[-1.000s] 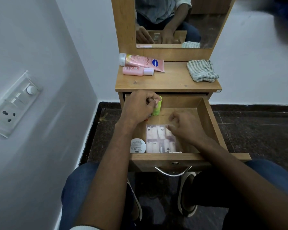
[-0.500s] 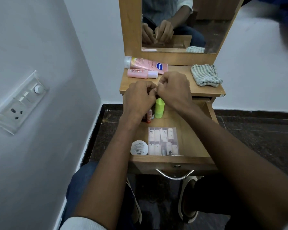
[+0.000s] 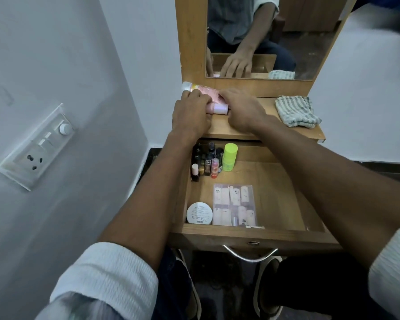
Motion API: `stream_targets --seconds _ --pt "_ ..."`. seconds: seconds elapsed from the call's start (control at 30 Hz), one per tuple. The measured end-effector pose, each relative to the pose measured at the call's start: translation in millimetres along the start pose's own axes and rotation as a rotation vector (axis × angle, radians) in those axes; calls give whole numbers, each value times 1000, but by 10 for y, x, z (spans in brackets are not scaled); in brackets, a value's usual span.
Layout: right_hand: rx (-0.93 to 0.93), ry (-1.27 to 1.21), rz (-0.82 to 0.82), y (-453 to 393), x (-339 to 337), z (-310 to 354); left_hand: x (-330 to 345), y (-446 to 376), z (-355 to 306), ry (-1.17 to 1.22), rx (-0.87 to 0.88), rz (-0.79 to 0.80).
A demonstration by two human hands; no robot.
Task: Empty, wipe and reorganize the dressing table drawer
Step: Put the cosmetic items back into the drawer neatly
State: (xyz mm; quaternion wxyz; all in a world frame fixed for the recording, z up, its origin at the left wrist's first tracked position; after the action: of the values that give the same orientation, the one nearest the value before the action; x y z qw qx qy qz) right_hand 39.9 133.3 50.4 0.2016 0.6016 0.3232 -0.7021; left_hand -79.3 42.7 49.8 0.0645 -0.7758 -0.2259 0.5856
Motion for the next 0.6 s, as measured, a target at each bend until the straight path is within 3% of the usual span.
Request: stream_targets --seconds 0.37,0.6 --pt "54 -25 3 -16 30 -164 72 9 15 -24 -74 -4" --pt "49 234 -9 220 -84 -182 61 192 52 217 -75 -98"
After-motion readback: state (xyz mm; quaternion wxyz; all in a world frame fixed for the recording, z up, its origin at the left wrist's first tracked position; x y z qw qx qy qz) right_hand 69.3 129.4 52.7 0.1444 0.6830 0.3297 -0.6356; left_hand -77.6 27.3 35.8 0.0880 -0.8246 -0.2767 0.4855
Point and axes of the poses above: each hand's wrist, its own y-axis away from the middle knuckle, its own x-axis out of the palm, z = x × y, the point moved 4 cm from there along -y, towards the middle knuckle, and after that the axes turned 6 degrees about y, right-handed, at the moved point
